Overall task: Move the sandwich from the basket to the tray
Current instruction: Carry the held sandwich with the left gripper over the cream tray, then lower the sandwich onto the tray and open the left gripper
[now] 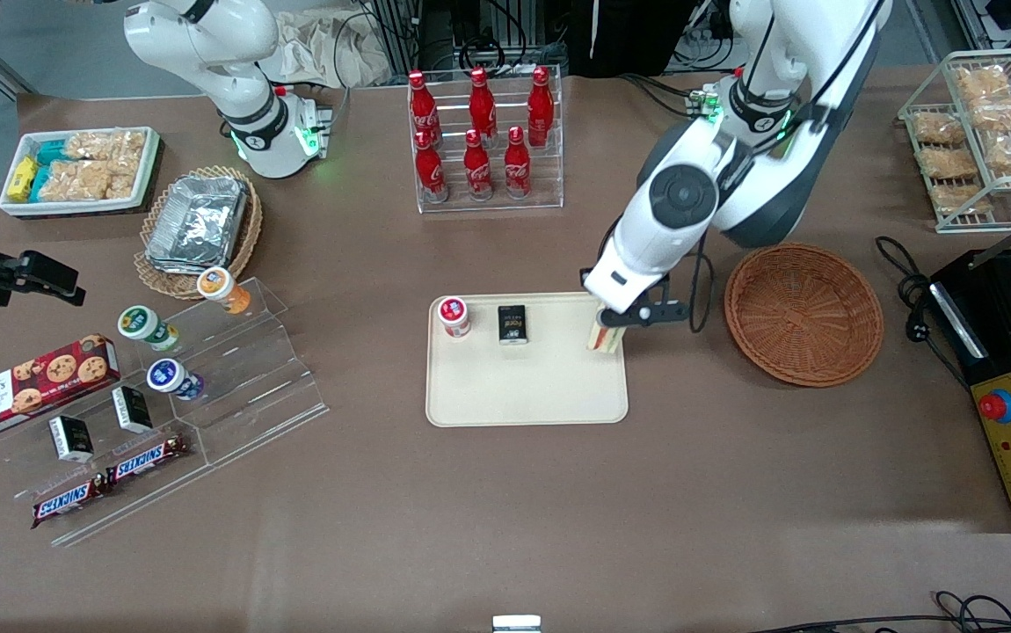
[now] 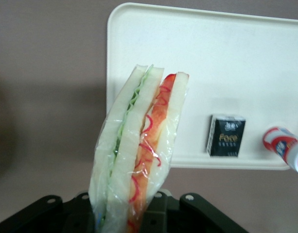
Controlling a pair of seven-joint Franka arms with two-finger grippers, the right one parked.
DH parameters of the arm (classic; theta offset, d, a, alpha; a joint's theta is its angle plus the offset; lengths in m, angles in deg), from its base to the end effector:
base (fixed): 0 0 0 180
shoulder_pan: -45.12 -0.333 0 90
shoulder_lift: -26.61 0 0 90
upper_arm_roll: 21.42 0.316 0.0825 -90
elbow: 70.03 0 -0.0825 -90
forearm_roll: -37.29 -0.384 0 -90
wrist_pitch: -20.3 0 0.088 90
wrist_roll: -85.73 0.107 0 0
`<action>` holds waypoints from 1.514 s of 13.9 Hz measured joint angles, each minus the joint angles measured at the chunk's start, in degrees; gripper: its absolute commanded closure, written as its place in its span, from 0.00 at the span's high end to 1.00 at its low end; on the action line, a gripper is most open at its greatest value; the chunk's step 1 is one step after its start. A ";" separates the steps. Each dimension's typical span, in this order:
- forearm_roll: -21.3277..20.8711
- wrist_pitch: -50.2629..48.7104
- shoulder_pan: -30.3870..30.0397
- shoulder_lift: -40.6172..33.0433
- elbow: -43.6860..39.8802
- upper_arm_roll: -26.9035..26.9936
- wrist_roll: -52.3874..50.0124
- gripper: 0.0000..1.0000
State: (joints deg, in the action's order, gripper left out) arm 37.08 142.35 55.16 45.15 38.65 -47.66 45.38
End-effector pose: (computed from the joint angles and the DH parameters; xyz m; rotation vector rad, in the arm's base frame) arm 0.5021 -0.3505 0.3444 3.0590 0.1311 -0.2006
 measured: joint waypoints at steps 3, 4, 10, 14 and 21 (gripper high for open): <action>-6.58 6.35 0.04 7.15 -2.22 0.04 -4.04 0.00; -7.97 6.67 0.03 9.14 -3.35 0.06 -4.79 0.00; -15.67 11.06 0.39 15.97 -5.11 0.06 -11.48 0.99; -17.35 11.56 0.42 17.62 -5.49 0.05 -12.80 1.00; -17.47 11.37 0.41 16.89 -8.17 -0.15 -13.37 1.00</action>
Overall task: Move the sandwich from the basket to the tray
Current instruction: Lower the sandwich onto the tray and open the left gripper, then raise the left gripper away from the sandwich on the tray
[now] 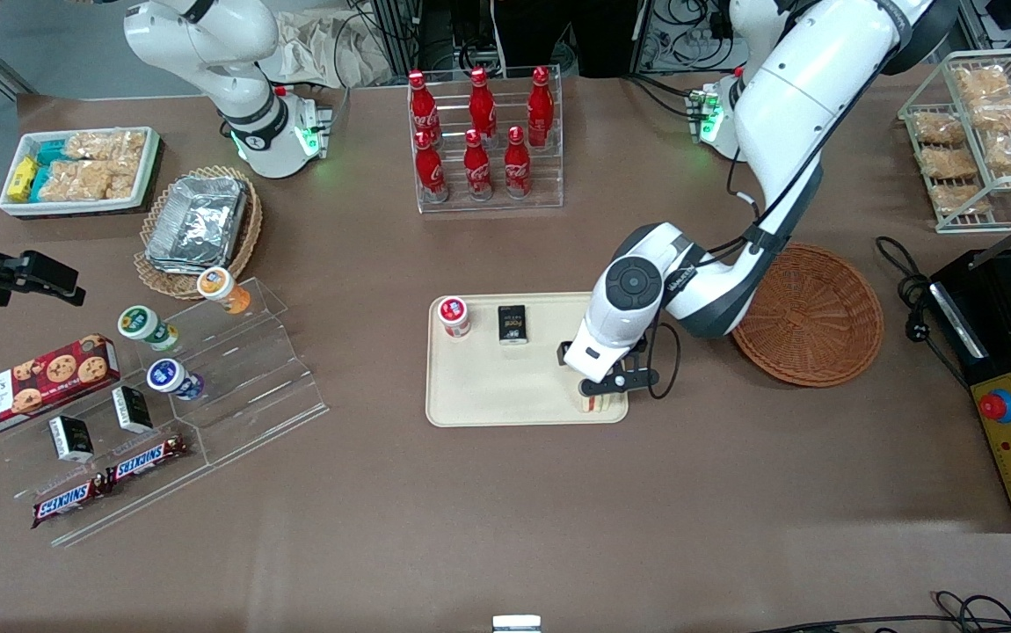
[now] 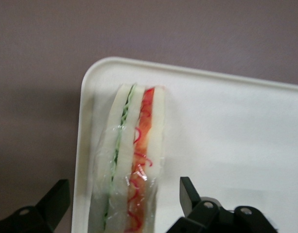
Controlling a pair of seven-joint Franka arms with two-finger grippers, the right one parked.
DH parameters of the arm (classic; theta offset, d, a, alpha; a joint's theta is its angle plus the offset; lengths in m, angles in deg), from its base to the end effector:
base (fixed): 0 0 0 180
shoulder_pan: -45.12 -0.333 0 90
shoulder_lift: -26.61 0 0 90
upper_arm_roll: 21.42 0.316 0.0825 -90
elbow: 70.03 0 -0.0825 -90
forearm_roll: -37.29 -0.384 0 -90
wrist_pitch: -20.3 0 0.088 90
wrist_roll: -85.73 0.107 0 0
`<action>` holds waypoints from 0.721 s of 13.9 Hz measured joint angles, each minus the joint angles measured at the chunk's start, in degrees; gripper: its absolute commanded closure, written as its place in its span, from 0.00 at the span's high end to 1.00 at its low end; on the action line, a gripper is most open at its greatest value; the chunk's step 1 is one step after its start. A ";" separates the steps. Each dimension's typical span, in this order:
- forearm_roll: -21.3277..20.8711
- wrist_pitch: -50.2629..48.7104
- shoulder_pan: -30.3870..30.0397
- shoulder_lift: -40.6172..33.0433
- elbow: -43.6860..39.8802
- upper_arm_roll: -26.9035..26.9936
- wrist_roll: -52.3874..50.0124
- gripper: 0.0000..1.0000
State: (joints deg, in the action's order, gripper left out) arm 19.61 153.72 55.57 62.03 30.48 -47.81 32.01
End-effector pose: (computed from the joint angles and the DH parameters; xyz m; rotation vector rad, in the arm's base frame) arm 0.5526 -0.3716 0.2493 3.0826 0.2514 0.0022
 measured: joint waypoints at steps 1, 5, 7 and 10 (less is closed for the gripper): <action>0.34 -0.77 -0.02 -0.87 -0.86 -0.09 -0.52 1.00; 7.03 -13.50 -0.31 -8.17 -7.10 -0.13 -0.99 1.00; 9.61 -20.90 -2.13 -12.98 -10.00 0.18 -0.86 1.00; 14.10 -29.63 -4.93 -21.23 -11.05 4.27 5.12 1.00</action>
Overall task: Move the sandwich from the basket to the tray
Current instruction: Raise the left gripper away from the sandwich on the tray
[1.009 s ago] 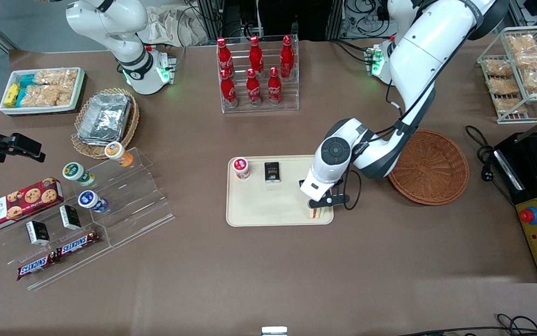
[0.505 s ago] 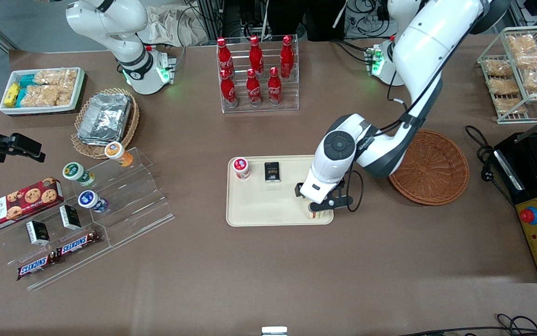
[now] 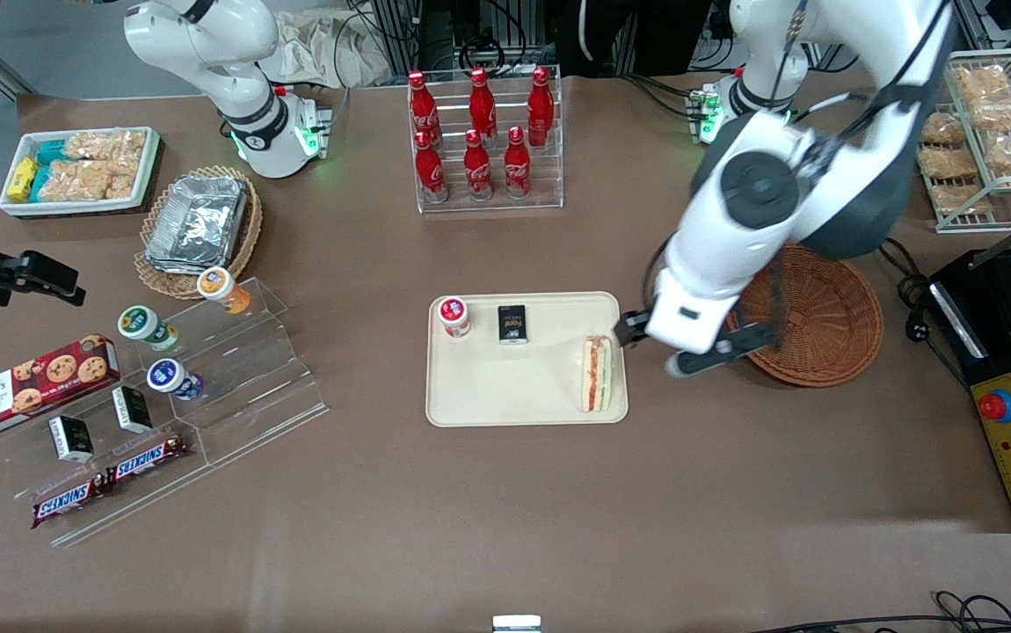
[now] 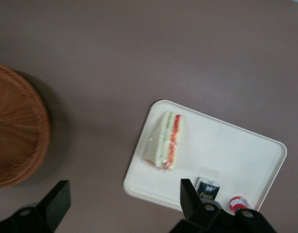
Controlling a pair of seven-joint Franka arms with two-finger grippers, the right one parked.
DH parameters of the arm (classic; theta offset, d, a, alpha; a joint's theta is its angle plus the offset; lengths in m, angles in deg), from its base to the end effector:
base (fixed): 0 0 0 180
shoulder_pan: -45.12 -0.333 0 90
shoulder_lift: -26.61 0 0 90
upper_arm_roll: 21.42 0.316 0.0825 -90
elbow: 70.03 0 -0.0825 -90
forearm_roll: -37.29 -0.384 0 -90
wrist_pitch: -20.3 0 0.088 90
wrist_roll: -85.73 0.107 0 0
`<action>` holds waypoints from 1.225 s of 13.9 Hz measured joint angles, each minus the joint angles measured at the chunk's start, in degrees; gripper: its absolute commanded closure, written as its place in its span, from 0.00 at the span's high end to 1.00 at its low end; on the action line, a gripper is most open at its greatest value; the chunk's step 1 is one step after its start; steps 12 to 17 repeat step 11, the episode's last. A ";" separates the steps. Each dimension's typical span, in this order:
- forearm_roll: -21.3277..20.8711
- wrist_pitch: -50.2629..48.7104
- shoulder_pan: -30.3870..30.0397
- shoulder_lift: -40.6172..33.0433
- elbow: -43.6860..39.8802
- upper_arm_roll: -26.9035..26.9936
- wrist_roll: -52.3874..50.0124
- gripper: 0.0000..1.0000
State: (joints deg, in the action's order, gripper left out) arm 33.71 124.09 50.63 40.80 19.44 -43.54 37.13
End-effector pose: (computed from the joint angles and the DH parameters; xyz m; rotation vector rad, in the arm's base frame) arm 0.5758 -0.2692 0.5119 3.0530 0.5608 -0.0050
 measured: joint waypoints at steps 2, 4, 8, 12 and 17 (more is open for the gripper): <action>4.12 -6.18 1.59 -5.98 0.04 7.66 8.59 1.00; 5.60 -11.83 4.10 -11.70 0.76 16.29 19.36 1.00; 5.74 -13.44 3.78 -21.08 7.02 22.60 34.57 1.00; 5.74 -14.01 3.41 -22.06 7.34 22.69 38.23 1.00; 5.74 -14.01 3.41 -22.06 7.34 22.69 38.23 1.00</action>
